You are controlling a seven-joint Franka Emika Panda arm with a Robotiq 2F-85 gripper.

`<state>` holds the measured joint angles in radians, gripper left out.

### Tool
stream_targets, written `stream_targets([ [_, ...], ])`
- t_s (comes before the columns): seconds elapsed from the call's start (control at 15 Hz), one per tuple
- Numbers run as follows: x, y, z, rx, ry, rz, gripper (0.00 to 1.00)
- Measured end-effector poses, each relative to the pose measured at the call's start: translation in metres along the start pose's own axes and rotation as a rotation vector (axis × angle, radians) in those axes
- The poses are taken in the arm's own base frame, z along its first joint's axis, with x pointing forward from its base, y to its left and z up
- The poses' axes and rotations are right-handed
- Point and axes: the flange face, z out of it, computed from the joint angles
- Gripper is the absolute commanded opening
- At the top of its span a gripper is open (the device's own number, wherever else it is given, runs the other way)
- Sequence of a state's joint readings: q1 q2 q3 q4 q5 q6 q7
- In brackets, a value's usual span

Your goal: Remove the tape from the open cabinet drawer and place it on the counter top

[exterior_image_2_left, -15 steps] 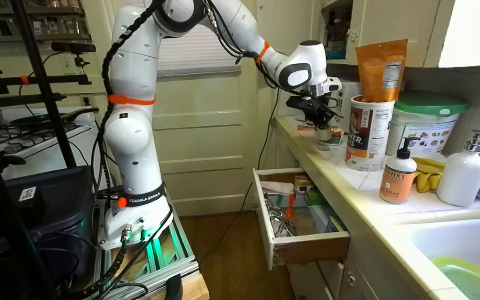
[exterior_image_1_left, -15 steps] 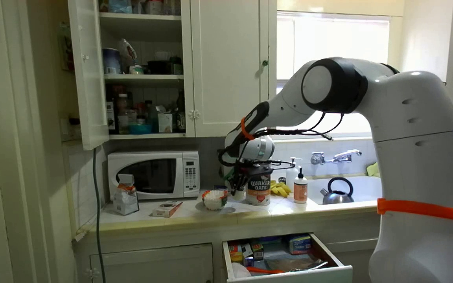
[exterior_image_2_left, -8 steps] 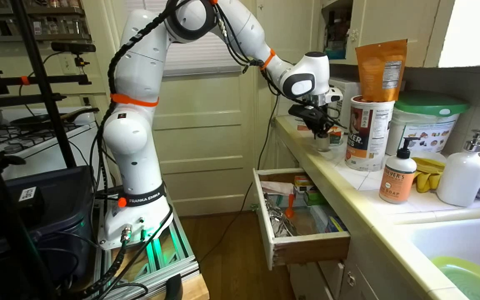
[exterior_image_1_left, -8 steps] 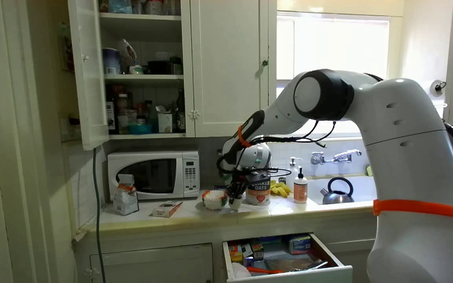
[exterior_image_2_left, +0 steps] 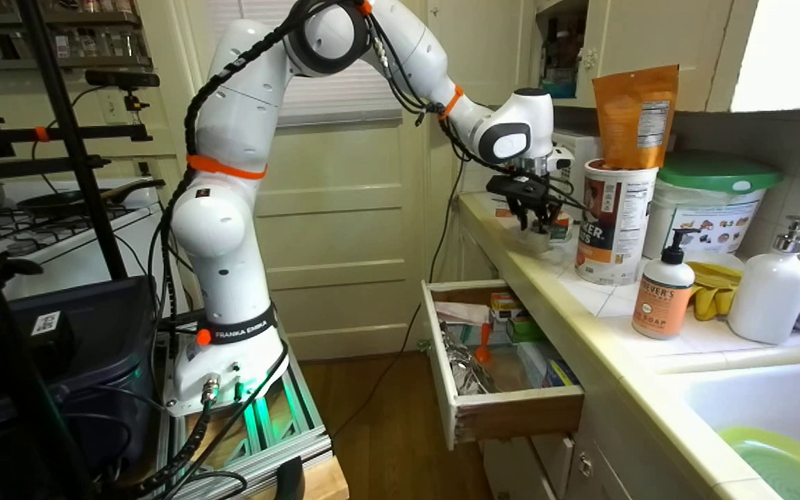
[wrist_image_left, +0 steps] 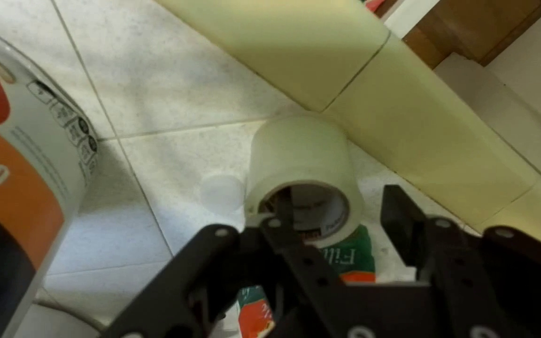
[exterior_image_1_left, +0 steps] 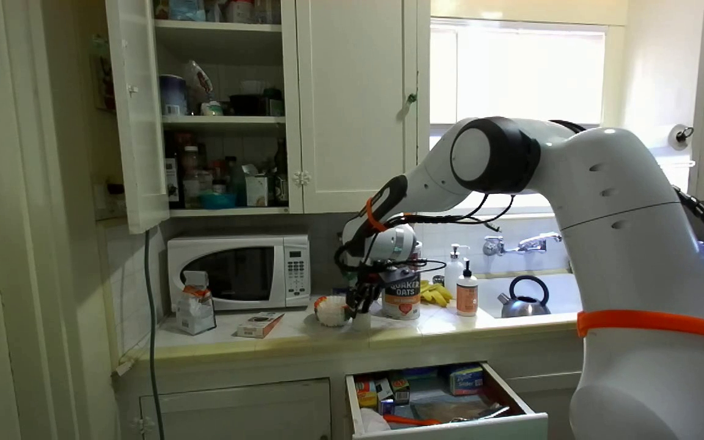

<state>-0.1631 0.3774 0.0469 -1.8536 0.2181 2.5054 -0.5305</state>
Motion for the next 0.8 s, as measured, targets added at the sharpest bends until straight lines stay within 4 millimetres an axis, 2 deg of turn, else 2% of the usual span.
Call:
stream_targets([
  [0.13,0.006,0.0,-0.007,-0.009,0.01,-0.012,0.99],
  [0.33,0.013,-0.013,-0.026,0.04,-0.005,-0.01,1.0],
  [0.47,0.014,-0.026,-0.048,0.074,-0.024,-0.008,1.0],
  [0.67,0.004,-0.044,-0.083,0.091,-0.06,0.047,0.99],
  [0.8,-0.012,-0.057,-0.101,0.087,-0.092,0.124,1.0],
])
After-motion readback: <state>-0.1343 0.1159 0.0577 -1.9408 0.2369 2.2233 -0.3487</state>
